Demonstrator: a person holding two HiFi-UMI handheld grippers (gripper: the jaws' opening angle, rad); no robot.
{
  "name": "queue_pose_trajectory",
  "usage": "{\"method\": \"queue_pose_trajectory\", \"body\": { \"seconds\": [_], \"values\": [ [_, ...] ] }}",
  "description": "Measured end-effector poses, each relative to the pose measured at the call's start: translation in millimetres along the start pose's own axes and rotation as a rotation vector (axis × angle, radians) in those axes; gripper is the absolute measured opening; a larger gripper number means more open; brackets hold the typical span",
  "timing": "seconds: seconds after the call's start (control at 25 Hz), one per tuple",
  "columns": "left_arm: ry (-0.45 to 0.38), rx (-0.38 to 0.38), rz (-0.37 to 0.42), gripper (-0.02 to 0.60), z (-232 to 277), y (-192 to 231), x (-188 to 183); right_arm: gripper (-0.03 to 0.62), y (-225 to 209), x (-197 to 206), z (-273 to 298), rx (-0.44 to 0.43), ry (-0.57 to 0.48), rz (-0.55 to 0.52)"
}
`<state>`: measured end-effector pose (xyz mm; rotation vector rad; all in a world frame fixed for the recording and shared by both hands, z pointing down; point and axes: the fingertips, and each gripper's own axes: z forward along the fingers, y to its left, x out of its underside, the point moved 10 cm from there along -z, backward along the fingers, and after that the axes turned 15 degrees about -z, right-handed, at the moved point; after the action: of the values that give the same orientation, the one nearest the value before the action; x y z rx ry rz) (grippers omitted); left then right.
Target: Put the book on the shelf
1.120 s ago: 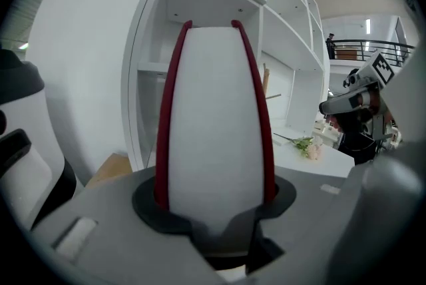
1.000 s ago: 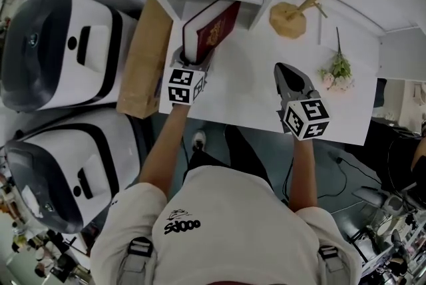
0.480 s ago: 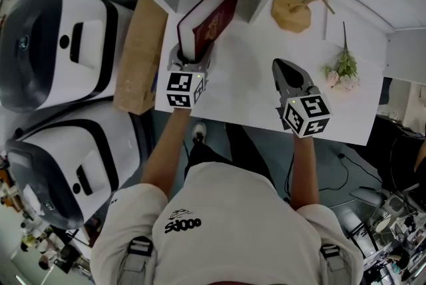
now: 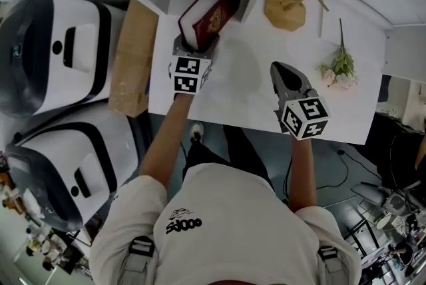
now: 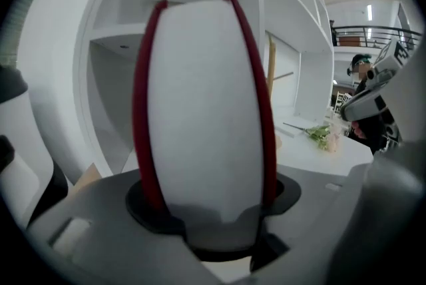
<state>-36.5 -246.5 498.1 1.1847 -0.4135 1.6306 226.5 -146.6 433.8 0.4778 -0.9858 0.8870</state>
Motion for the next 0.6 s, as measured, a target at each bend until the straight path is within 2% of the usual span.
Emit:
{"method": "queue_pose_trajectory", "body": {
  "seconds": [0.04,0.16,0.32,0.48,0.6],
  "values": [
    [0.035,-0.003,0.010,0.297,7,-2,2,0.002,-1,2,-1,0.000,0.004,0.005],
    [0.089,0.012,0.008,0.313,24,-8,2,0.002,-7,9,-3,0.005,0.019,0.018],
    [0.136,0.039,0.016,0.392,49,-16,-2,0.002,-14,19,-4,0.007,0.038,0.040],
    [0.183,0.089,0.070,0.478,72,-27,-3,0.002,-16,26,-4,-0.007,0.042,0.055],
    [0.184,0.117,0.097,0.522,88,-33,-10,0.002,-16,29,-5,-0.014,0.039,0.064]
  ]
}}
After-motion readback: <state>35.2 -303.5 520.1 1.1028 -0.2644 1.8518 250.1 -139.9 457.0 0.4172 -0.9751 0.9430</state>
